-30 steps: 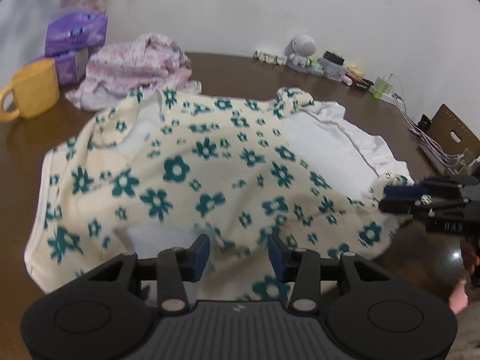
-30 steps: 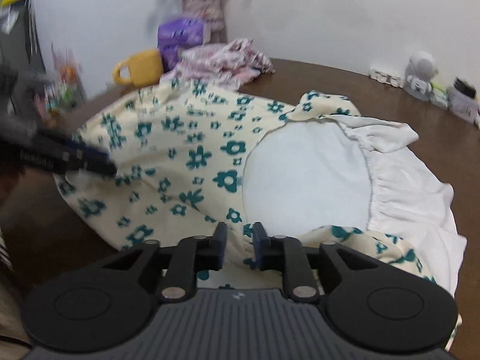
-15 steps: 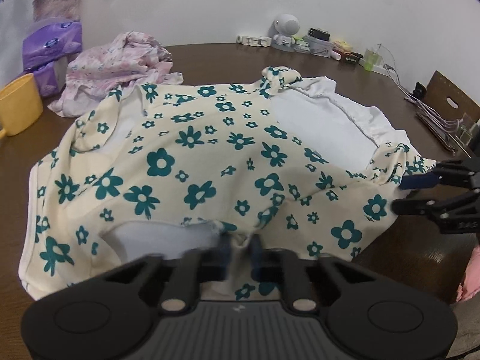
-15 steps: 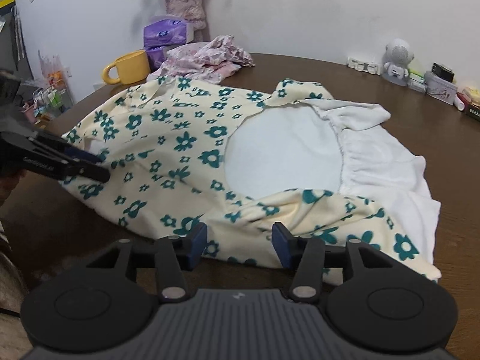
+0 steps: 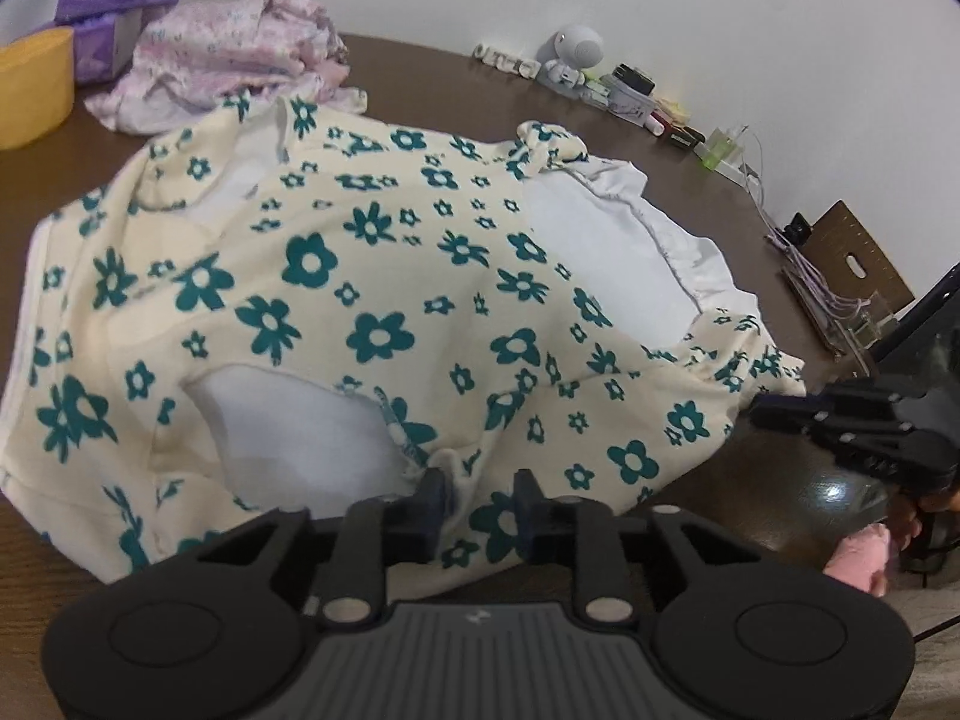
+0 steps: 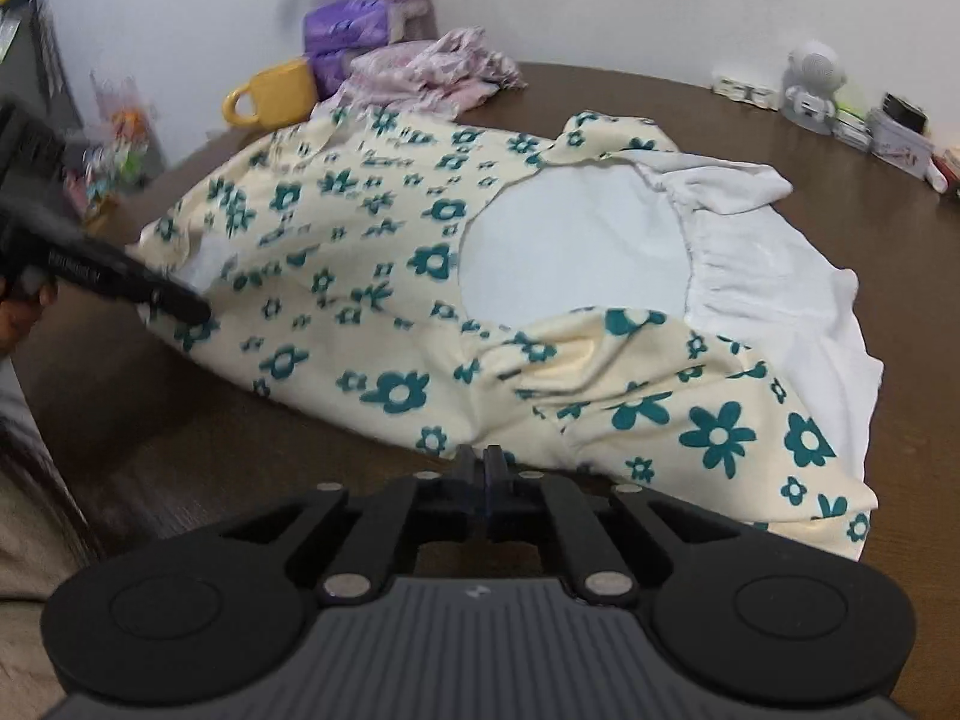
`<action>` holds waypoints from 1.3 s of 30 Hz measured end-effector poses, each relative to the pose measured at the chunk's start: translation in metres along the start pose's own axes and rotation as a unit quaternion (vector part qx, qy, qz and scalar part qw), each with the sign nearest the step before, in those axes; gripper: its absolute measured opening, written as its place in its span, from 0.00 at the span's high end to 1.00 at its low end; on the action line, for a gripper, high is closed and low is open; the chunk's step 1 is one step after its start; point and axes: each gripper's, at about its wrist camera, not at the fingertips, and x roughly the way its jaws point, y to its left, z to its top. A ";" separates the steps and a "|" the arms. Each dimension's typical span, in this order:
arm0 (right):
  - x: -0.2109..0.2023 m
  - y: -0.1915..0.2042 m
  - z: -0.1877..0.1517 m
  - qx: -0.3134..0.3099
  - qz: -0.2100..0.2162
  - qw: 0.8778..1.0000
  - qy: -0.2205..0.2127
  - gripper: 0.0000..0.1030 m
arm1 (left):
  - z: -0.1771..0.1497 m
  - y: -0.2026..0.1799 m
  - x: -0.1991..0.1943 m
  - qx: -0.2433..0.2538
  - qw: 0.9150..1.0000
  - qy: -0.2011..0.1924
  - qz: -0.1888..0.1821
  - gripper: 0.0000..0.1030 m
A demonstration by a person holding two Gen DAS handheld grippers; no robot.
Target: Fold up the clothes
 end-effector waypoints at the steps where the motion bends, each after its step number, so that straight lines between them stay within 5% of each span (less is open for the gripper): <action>1: -0.003 -0.001 0.002 0.003 0.002 1.000 -0.013 0.88 | 0.000 -0.001 0.000 0.004 1.000 0.000 0.009 0.75; 2: -0.005 0.001 0.005 -0.002 0.001 1.000 -0.030 0.83 | 0.001 -0.002 0.001 0.008 1.000 0.000 0.018 0.72; 4: -0.004 0.006 0.010 -0.018 -0.010 0.999 -0.044 0.54 | -0.001 -0.007 0.001 0.020 0.999 0.000 0.030 0.69; 5: 0.001 0.008 0.013 -0.028 -0.019 0.998 -0.044 0.53 | -0.002 -0.010 0.002 0.028 0.999 0.000 0.037 0.67; 8: 0.020 0.011 0.018 -0.038 -0.039 0.998 -0.022 0.54 | -0.005 -0.020 0.004 0.058 0.996 -0.005 0.060 0.75; 10: 0.029 0.011 0.017 -0.036 -0.046 0.998 -0.012 0.72 | -0.005 -0.020 0.006 0.064 0.996 0.000 0.062 1.00; 13: 0.029 0.008 0.015 -0.032 -0.033 0.999 -0.010 0.89 | 0.000 -0.014 0.004 0.057 0.997 0.009 0.049 0.99; 15: 0.022 0.003 0.016 -0.024 -0.014 1.000 -0.004 0.89 | 0.003 -0.010 0.000 0.053 0.998 0.014 0.039 0.99; 20: 0.018 0.001 0.014 -0.021 -0.002 1.000 0.021 0.89 | -0.003 -0.015 0.003 0.074 0.996 0.031 0.042 0.92; 23: 0.017 0.001 0.012 -0.021 0.001 0.999 0.035 0.86 | -0.002 -0.013 -0.007 0.059 0.997 0.009 0.051 0.67; 24: 0.015 0.000 0.013 -0.019 0.002 0.999 0.032 0.84 | -0.001 -0.010 -0.011 0.048 0.997 -0.001 0.055 0.66; 30: -0.010 -0.002 0.025 -0.016 0.009 1.000 -0.020 0.80 | 0.012 0.005 -0.008 0.013 0.997 -0.007 0.076 0.68; 33: -0.010 0.003 0.035 -0.032 0.011 0.998 -0.051 0.69 | 0.015 0.002 0.003 0.019 0.997 0.003 0.072 0.69; 34: -0.005 0.005 0.037 -0.040 0.006 0.998 -0.054 0.67 | 0.016 0.000 0.005 0.025 0.997 0.003 0.073 0.76; 35: 0.000 0.008 0.039 -0.048 0.002 0.997 -0.056 0.67 | 0.016 -0.002 0.007 0.030 0.997 0.004 0.072 0.95; 39: 0.027 0.010 0.039 -0.060 -0.005 0.998 -0.032 0.66 | 0.020 -0.004 0.000 0.053 0.995 0.000 0.086 0.98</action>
